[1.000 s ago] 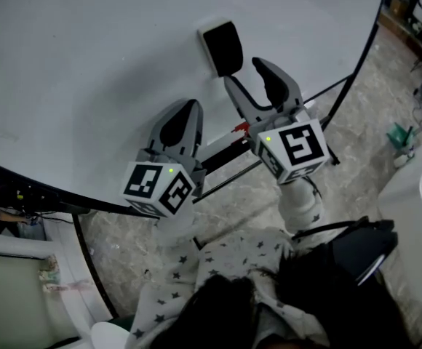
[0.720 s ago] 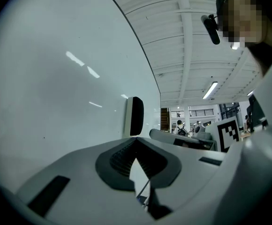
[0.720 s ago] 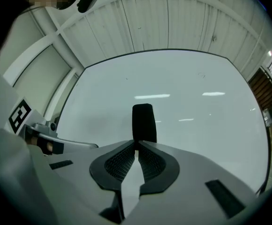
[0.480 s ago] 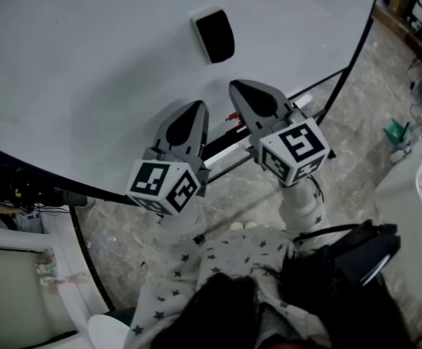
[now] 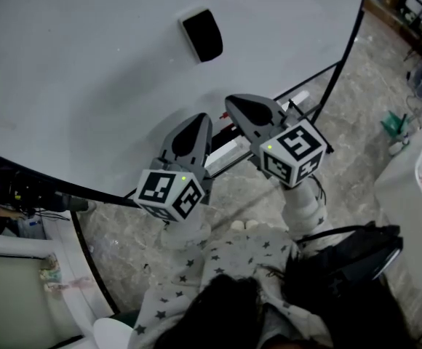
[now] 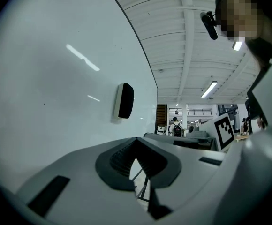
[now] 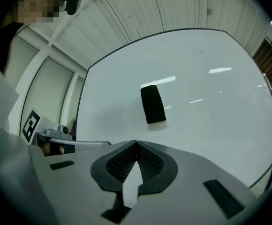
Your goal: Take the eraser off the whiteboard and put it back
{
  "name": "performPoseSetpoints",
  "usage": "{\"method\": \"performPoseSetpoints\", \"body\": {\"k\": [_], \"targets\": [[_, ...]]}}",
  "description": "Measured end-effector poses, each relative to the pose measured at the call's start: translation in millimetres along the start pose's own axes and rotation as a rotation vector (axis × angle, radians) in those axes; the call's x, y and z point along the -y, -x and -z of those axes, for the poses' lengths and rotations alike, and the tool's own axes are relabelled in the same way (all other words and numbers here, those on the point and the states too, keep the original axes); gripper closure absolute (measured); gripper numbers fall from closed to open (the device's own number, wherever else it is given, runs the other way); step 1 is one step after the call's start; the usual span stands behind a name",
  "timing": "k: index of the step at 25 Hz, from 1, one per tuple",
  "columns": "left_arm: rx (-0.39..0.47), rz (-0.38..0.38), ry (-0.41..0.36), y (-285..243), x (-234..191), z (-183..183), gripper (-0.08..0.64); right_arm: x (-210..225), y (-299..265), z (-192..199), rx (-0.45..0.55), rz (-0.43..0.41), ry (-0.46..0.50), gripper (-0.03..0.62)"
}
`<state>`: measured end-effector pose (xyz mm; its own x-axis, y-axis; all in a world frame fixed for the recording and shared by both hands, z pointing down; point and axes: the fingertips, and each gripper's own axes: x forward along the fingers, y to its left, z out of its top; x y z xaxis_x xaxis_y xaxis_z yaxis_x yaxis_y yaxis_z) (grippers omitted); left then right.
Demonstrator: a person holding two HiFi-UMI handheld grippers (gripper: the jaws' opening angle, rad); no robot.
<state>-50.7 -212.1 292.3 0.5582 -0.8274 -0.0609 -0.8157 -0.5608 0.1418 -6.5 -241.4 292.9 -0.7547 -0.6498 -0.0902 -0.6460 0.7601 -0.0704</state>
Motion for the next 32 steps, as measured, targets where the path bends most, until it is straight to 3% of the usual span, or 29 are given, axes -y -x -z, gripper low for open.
{"method": "performPoseSetpoints", "body": {"k": [7,32], "targets": [[-0.011,0.028,0.015,-12.8,-7.9,10.8,0.560,7.7,-13.6,11.7,-0.029,-0.021,-0.013,0.584],[0.000,0.015,-0.002,2.4,-7.7,-2.4,0.560,-14.7,-15.6,4.5,-0.030,-0.077,-0.017,0.584]]}}
